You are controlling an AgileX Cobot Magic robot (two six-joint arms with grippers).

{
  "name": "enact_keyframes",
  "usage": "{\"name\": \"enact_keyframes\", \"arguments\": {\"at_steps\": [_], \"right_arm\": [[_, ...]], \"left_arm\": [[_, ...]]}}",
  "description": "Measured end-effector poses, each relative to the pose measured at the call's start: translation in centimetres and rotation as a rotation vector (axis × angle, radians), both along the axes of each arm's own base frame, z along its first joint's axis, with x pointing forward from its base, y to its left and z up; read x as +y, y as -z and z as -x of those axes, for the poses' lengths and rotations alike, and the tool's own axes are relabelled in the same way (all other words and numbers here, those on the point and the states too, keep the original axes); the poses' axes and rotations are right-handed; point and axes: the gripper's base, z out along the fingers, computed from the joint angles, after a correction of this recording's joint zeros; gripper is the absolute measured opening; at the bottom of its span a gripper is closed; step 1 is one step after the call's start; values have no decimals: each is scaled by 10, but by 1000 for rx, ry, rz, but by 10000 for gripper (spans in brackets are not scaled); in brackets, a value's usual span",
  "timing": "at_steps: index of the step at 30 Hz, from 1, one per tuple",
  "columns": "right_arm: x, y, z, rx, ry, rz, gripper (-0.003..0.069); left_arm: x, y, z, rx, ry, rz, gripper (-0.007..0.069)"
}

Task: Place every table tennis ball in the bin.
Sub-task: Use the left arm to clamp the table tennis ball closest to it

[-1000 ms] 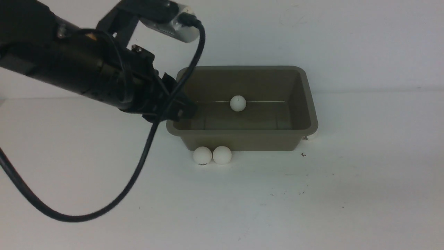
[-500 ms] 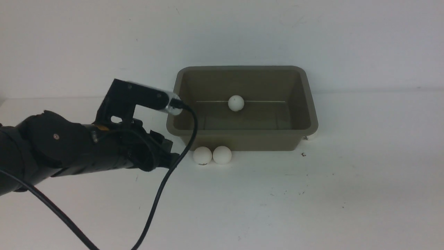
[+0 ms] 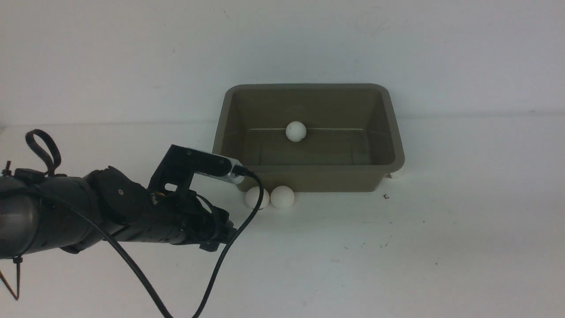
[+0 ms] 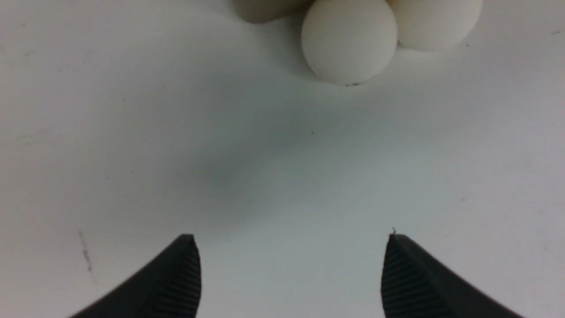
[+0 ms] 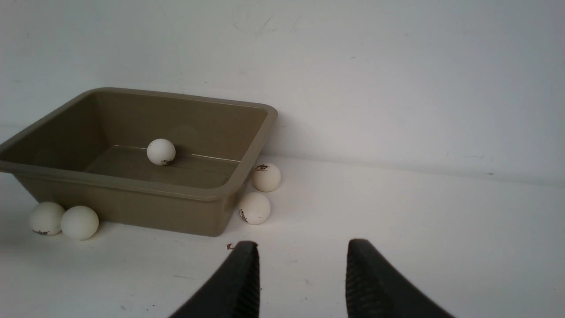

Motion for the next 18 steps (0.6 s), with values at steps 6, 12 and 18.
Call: {"name": "enact_keyframes", "arguments": {"at_steps": [6, 12, 18], "right_arm": [[0, 0, 0, 0, 0, 0, 262], [0, 0, 0, 0, 0, 0, 262], [0, 0, 0, 0, 0, 0, 262]], "left_arm": [[-1, -8, -8, -56, -18, 0, 492], [-22, -12, -4, -85, 59, -5, 492], [-46, -20, 1, -158, 119, -11, 492]]}}
